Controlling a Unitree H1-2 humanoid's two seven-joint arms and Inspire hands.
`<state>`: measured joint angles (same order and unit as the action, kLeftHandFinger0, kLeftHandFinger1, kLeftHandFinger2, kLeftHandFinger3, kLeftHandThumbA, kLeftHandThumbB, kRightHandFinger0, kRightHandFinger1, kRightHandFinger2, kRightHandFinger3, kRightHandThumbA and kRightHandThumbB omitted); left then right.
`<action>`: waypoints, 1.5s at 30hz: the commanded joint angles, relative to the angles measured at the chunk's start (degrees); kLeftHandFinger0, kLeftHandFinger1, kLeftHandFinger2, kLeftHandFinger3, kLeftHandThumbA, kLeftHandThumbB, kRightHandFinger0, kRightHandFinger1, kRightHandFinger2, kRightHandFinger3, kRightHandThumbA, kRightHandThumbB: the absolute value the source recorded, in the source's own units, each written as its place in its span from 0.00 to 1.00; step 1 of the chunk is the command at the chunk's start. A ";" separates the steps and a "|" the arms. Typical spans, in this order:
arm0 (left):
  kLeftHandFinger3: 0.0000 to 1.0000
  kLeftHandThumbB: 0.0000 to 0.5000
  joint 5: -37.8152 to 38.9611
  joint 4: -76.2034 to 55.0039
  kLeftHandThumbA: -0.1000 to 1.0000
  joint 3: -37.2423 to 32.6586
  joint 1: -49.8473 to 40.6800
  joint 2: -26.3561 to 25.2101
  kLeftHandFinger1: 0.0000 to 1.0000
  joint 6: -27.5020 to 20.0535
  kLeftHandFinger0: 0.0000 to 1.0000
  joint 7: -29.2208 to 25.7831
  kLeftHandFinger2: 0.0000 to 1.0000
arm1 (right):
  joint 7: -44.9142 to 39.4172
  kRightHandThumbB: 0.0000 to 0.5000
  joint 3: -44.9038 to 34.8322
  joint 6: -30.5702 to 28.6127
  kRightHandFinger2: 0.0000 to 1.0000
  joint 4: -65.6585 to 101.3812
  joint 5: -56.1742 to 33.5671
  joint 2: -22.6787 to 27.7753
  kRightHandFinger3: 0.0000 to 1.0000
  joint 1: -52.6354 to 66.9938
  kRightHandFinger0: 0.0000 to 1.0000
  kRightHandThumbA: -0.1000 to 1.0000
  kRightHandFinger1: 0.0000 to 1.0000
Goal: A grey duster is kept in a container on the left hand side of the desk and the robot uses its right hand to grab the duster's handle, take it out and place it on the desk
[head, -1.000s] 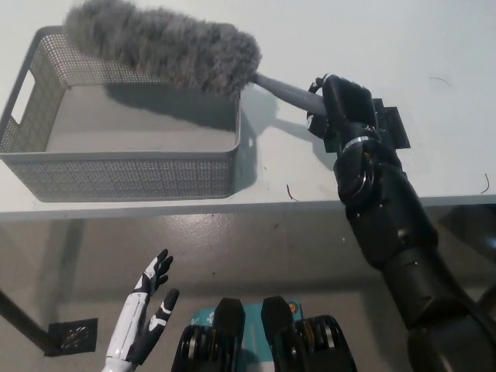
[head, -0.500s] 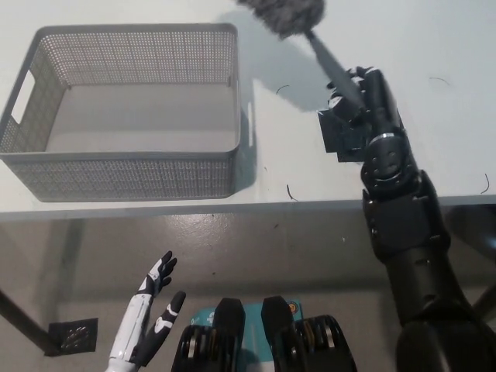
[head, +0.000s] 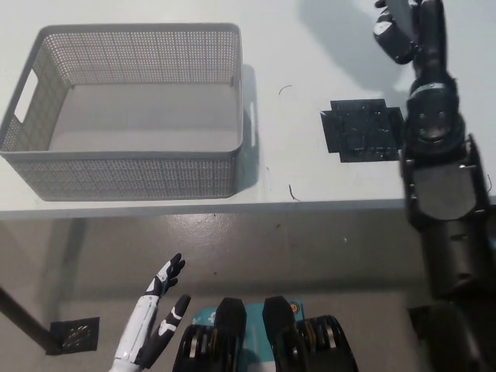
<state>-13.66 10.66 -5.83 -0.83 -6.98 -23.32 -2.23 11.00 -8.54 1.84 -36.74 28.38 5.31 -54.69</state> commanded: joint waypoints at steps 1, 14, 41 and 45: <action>1.00 0.00 -0.54 -2.11 0.93 0.41 -0.12 -0.90 1.00 -1.42 1.00 -0.11 1.00 | 1.05 0.31 7.23 -6.55 0.45 -1.01 5.10 6.60 0.35 0.09 0.00 0.00 0.10; 1.00 0.00 -0.06 -3.67 0.89 2.04 -2.85 -1.34 1.00 -1.85 1.00 -0.98 0.97 | -0.02 0.27 18.50 -8.89 0.56 -4.65 5.08 17.37 0.46 8.00 0.00 0.00 0.20; 1.00 0.00 -0.34 -3.69 0.84 3.26 -1.85 -1.24 1.00 -1.71 1.00 -0.60 0.94 | -29.68 0.99 24.29 7.60 1.00 18.25 3.52 31.42 1.00 6.99 1.00 0.75 1.00; 1.00 0.00 -0.50 -3.59 0.84 3.23 -1.35 -1.37 1.00 -1.44 1.00 -0.50 0.93 | -39.21 1.00 22.98 11.81 1.00 23.72 -2.21 34.58 1.00 2.81 1.00 0.76 1.00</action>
<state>-14.12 8.52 -2.97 -3.51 -7.79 -23.34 -2.29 -4.01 16.98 1.48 -27.91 35.90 31.31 -42.12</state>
